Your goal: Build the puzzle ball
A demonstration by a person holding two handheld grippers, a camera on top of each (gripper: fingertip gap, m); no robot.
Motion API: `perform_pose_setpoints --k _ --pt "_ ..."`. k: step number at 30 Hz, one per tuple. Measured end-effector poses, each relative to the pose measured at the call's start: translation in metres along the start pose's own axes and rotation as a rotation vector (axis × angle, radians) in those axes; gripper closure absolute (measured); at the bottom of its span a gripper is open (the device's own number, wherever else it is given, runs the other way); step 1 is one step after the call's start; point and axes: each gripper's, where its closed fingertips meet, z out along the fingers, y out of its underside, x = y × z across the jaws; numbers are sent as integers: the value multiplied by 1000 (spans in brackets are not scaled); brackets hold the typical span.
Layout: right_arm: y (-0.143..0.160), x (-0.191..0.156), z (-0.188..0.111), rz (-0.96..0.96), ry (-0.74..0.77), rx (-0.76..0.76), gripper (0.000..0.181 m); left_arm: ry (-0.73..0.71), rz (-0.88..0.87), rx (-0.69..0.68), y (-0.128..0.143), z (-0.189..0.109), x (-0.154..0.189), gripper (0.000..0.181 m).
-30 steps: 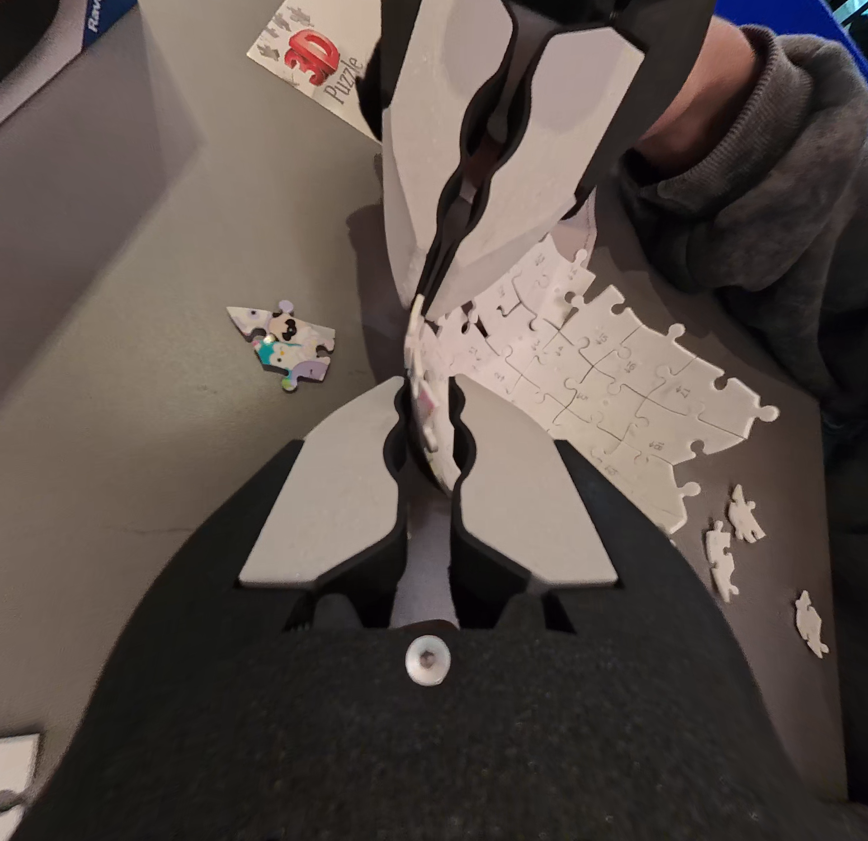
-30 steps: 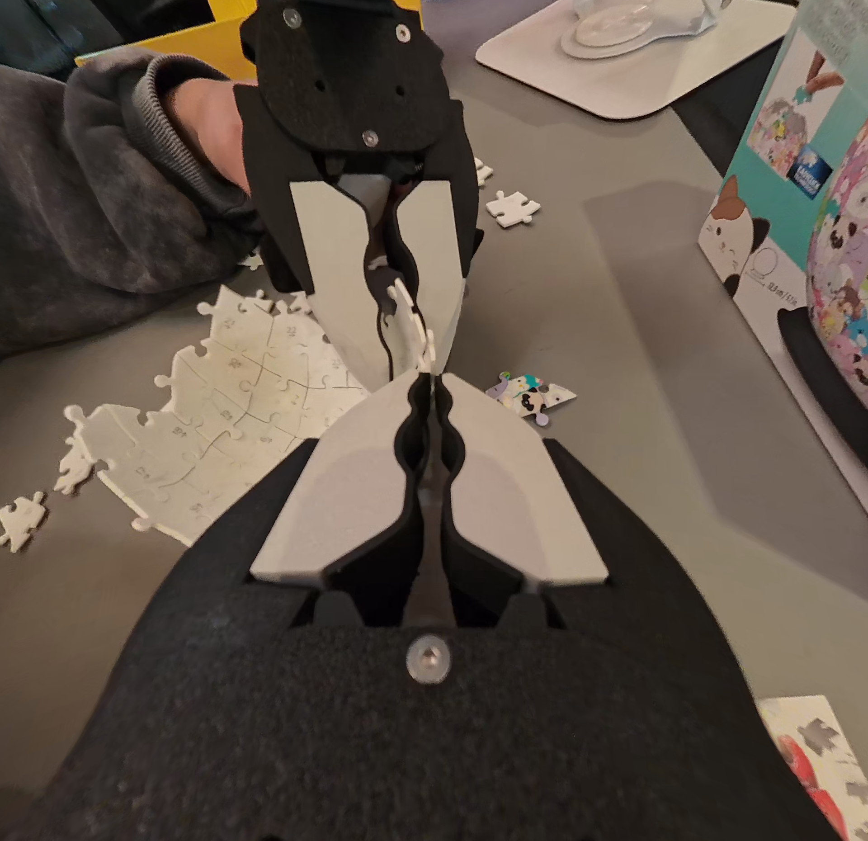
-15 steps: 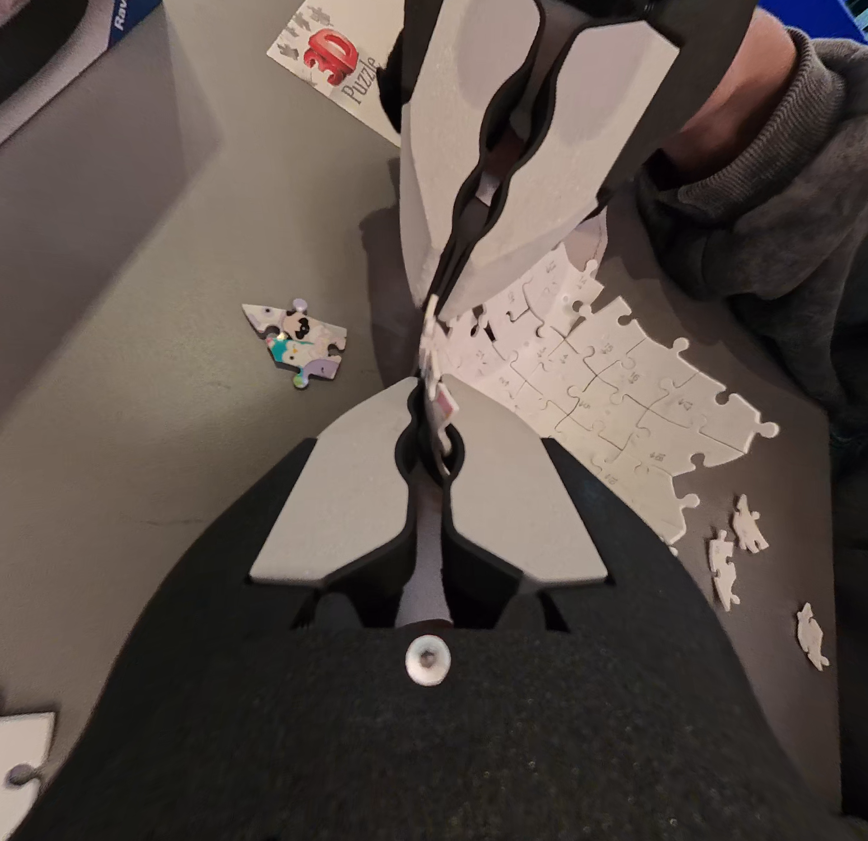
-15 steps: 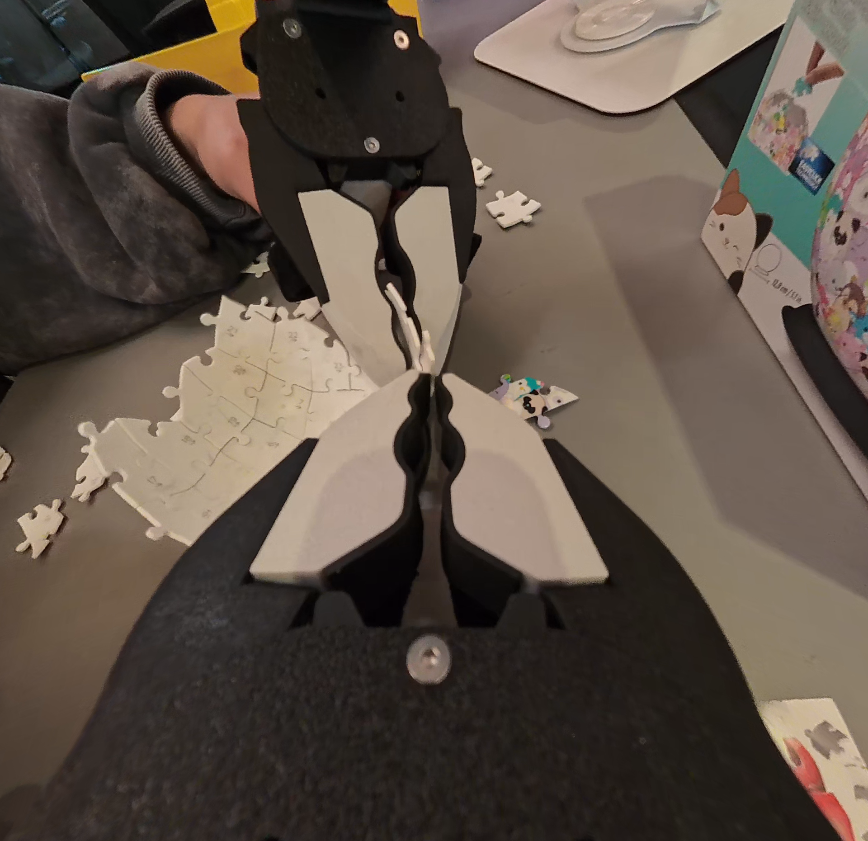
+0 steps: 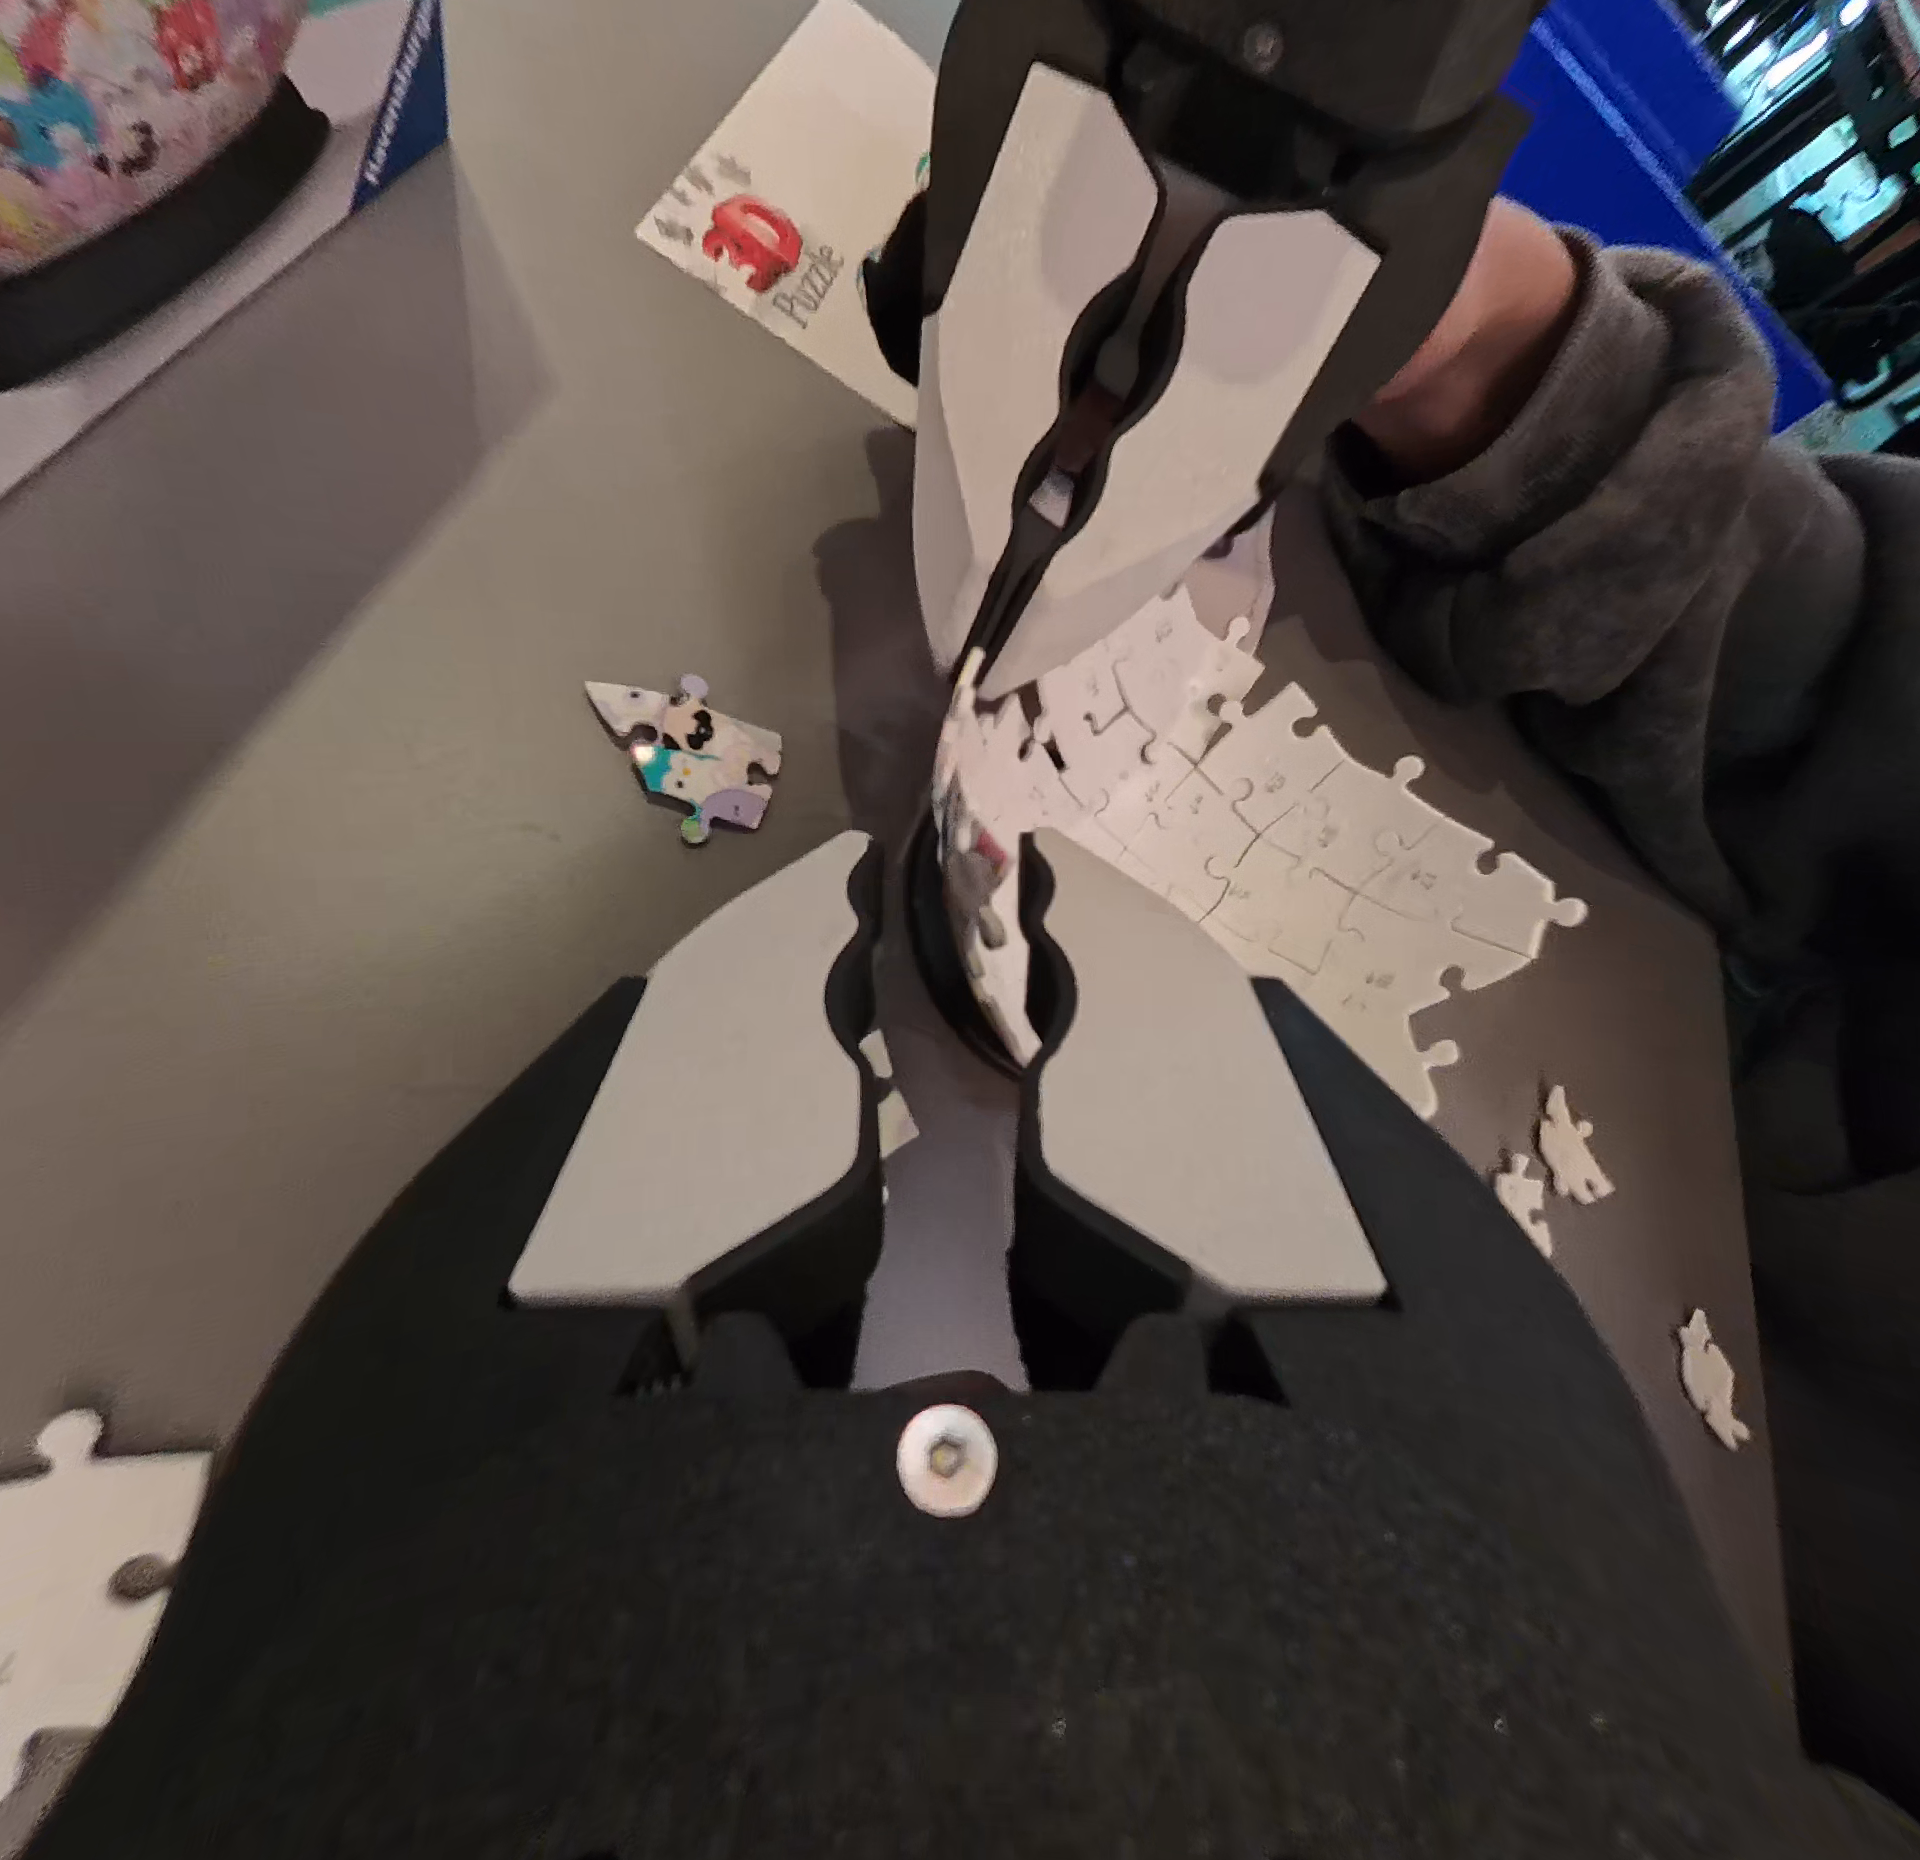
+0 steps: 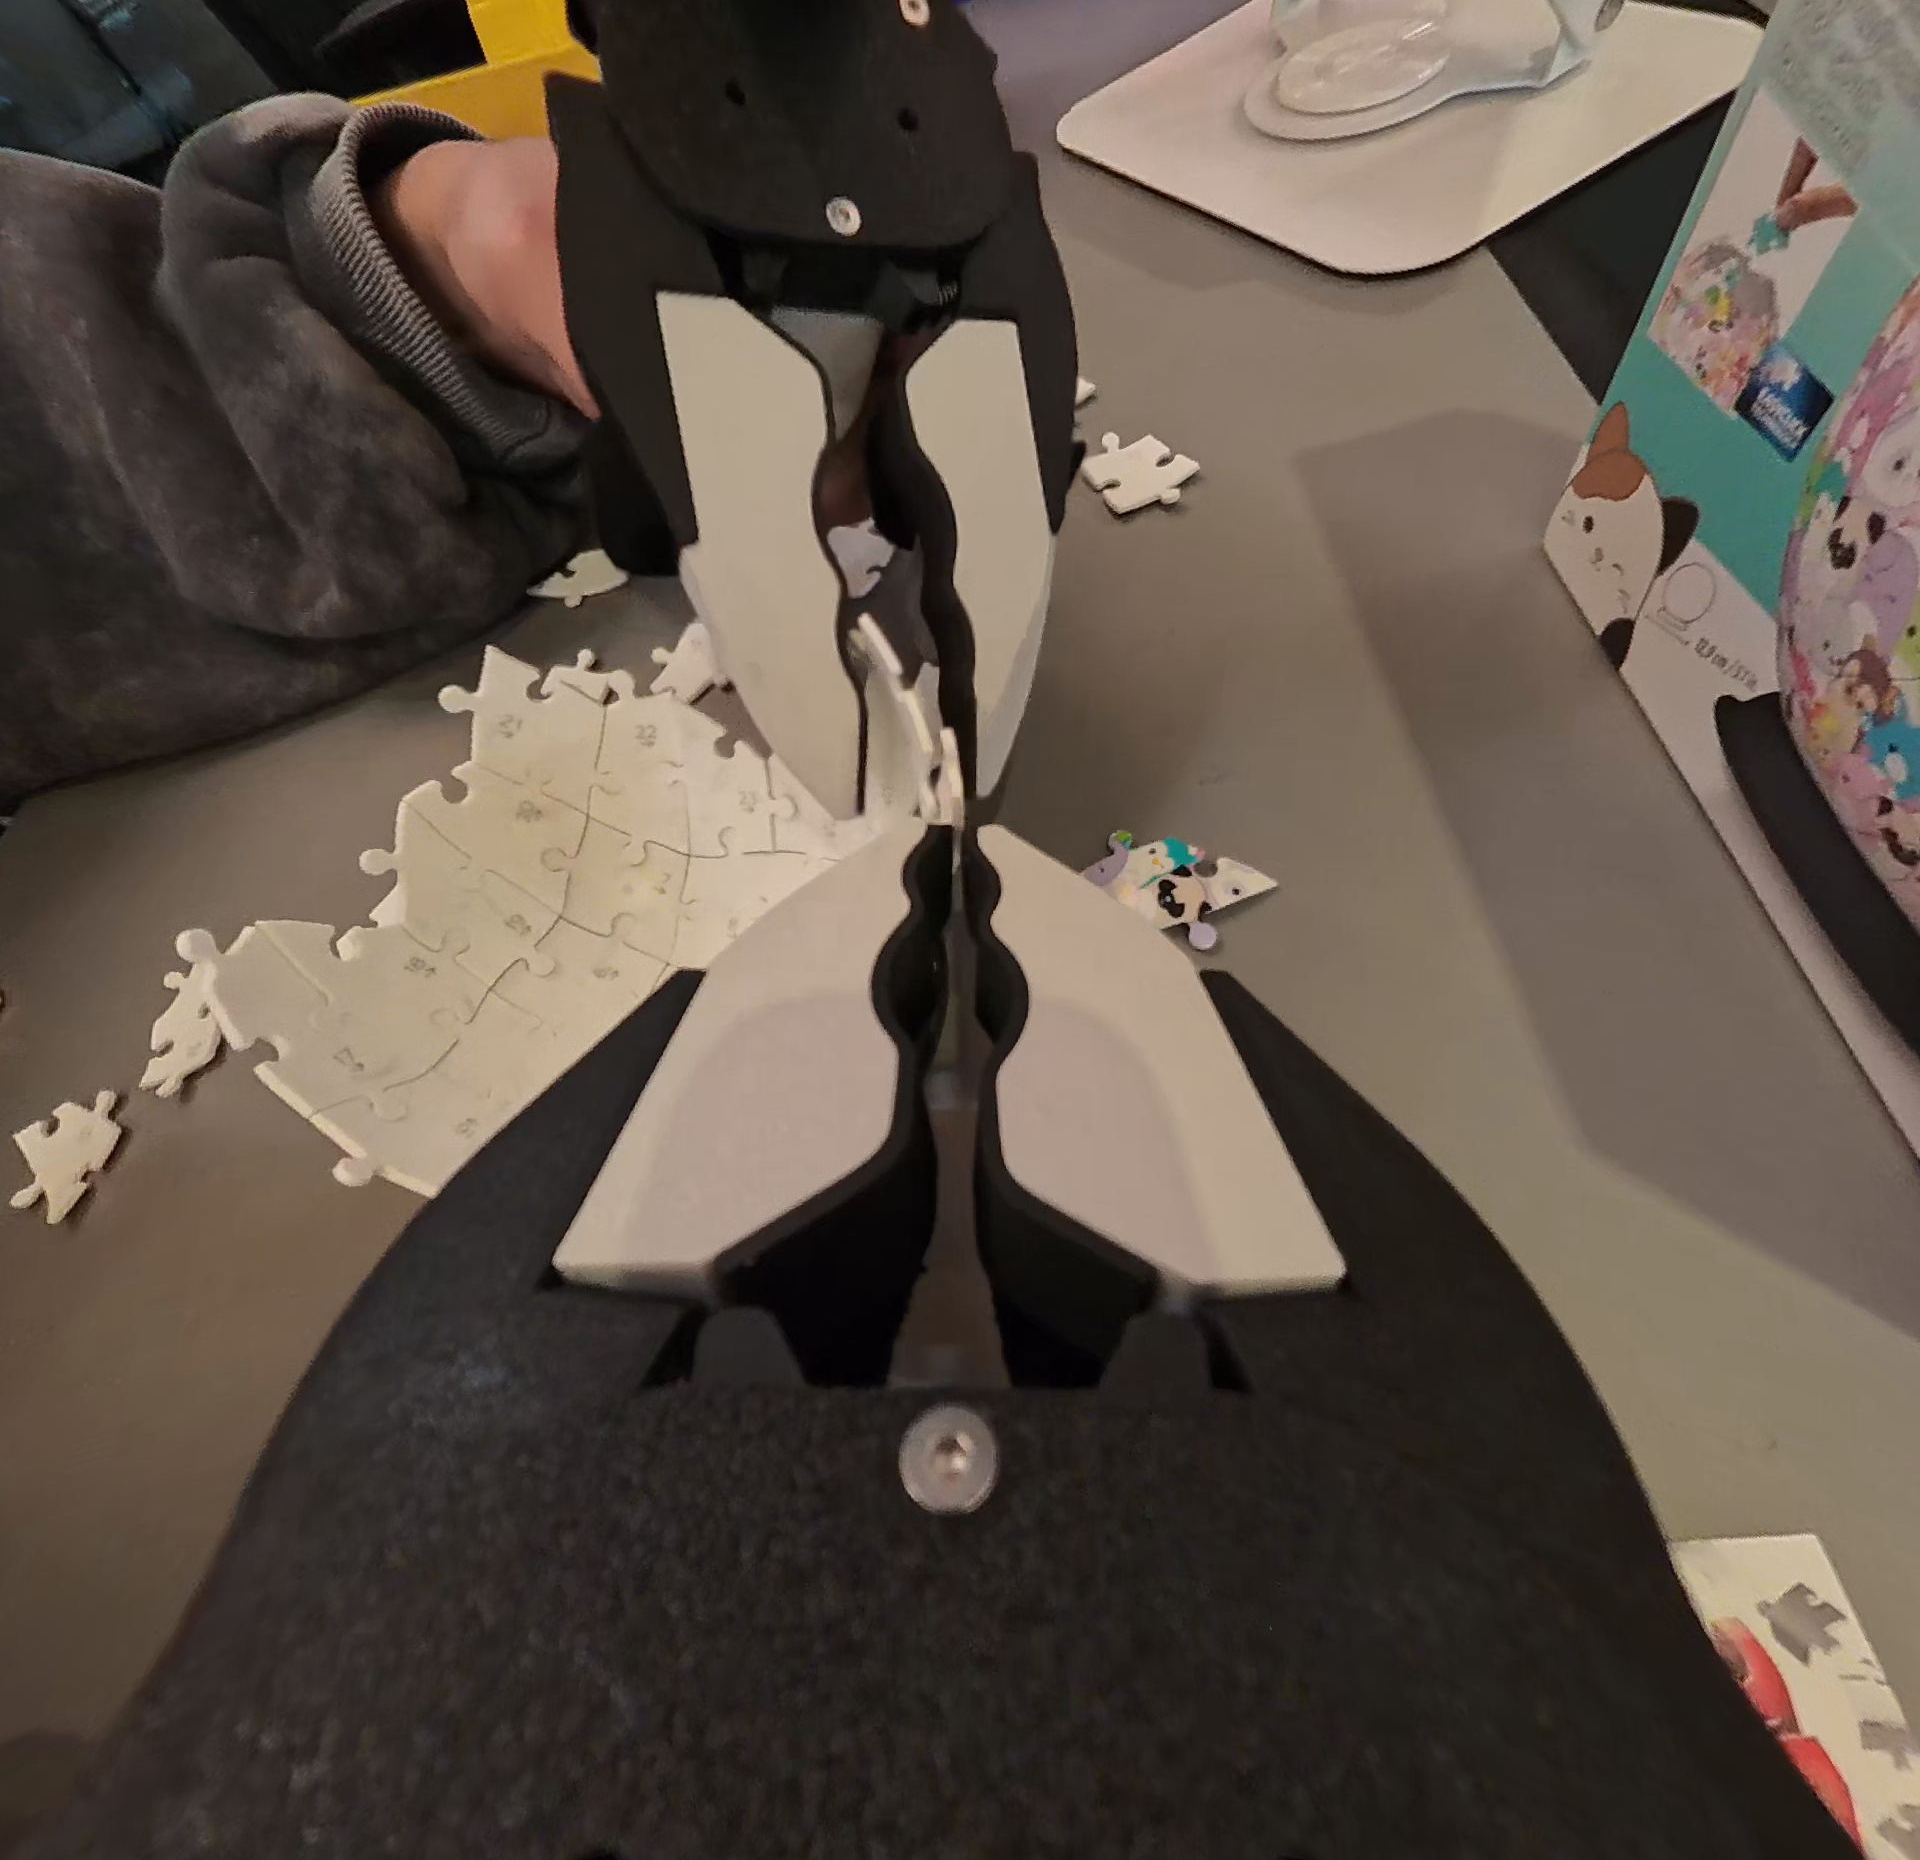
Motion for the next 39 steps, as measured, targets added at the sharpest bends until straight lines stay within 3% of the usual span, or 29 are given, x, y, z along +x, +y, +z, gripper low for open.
perform_pose_setpoints --k 4,14,28,39 --pt "-1 1 -1 0 2 11 180 -33 10 48 -6 -12 1 157" --pt "-3 -2 0 -83 23 4 180 -162 107 -49 2 -8 0 171" --pt "-1 -5 3 -78 -4 -1 180 -153 85 -64 4 -7 -1 178" --pt "1 -5 4 37 -72 19 180 -173 132 -70 4 -7 -1 178"
